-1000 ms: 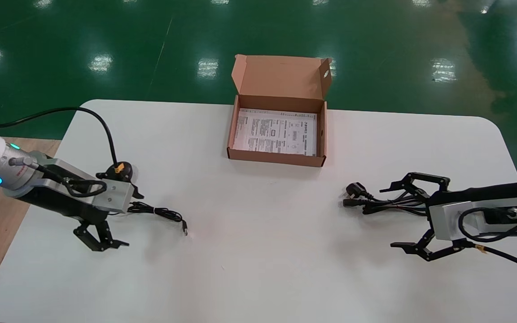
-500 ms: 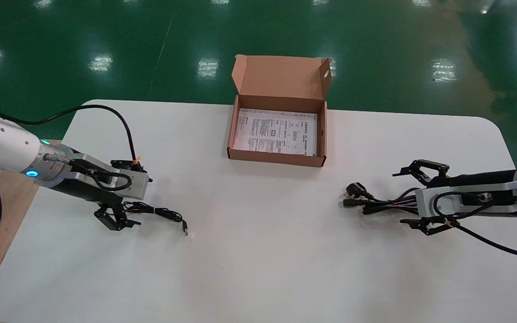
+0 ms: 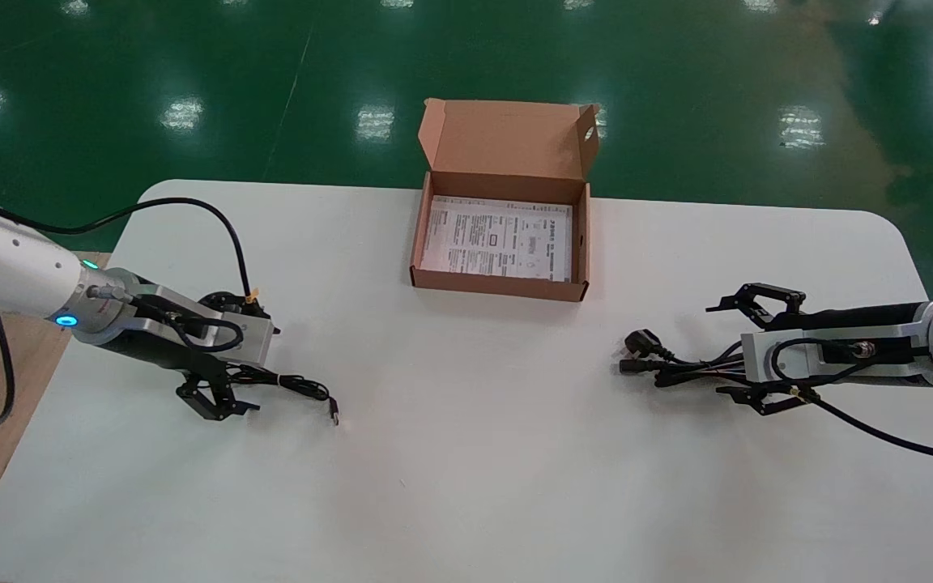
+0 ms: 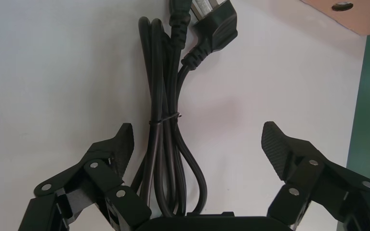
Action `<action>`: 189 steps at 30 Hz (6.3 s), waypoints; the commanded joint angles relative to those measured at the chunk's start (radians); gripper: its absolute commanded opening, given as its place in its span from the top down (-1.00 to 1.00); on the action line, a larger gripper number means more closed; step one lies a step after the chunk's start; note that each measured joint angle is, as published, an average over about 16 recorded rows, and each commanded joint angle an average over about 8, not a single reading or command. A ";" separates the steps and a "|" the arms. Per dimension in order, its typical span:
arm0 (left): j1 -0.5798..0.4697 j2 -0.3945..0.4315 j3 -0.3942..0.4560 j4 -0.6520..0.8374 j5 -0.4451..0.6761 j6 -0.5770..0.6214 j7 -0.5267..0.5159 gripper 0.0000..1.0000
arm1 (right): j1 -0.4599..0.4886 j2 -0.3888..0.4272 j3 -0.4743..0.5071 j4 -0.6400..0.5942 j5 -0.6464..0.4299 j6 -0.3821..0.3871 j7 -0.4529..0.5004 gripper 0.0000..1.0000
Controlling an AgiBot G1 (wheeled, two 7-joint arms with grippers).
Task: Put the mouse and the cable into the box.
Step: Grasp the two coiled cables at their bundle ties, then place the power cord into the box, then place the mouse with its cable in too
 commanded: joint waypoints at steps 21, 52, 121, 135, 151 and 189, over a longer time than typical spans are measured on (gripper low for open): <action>0.002 -0.010 -0.002 -0.021 -0.004 0.009 -0.008 1.00 | -0.006 0.008 0.002 0.020 0.004 -0.015 0.001 1.00; -0.157 -0.079 -0.018 -0.132 -0.013 0.062 -0.036 1.00 | 0.080 0.024 0.045 0.098 0.059 0.007 -0.009 1.00; -0.295 0.017 -0.211 -0.066 -0.252 -0.126 0.350 1.00 | 0.049 -0.391 -0.232 0.115 0.301 0.546 0.037 -1.00; -0.115 0.205 -0.253 -0.016 -0.333 -0.395 0.425 1.00 | 0.195 -0.172 -0.172 -0.008 0.389 0.349 0.016 -1.00; -0.001 0.214 -0.142 -0.244 -0.502 -0.385 0.360 1.00 | 0.205 -0.030 -0.187 -0.109 0.366 0.272 -0.034 -1.00; 0.193 0.204 0.002 -0.122 -0.808 -0.462 -0.466 -1.00 | 0.252 0.025 -0.211 -0.121 0.333 0.078 0.011 -1.00</action>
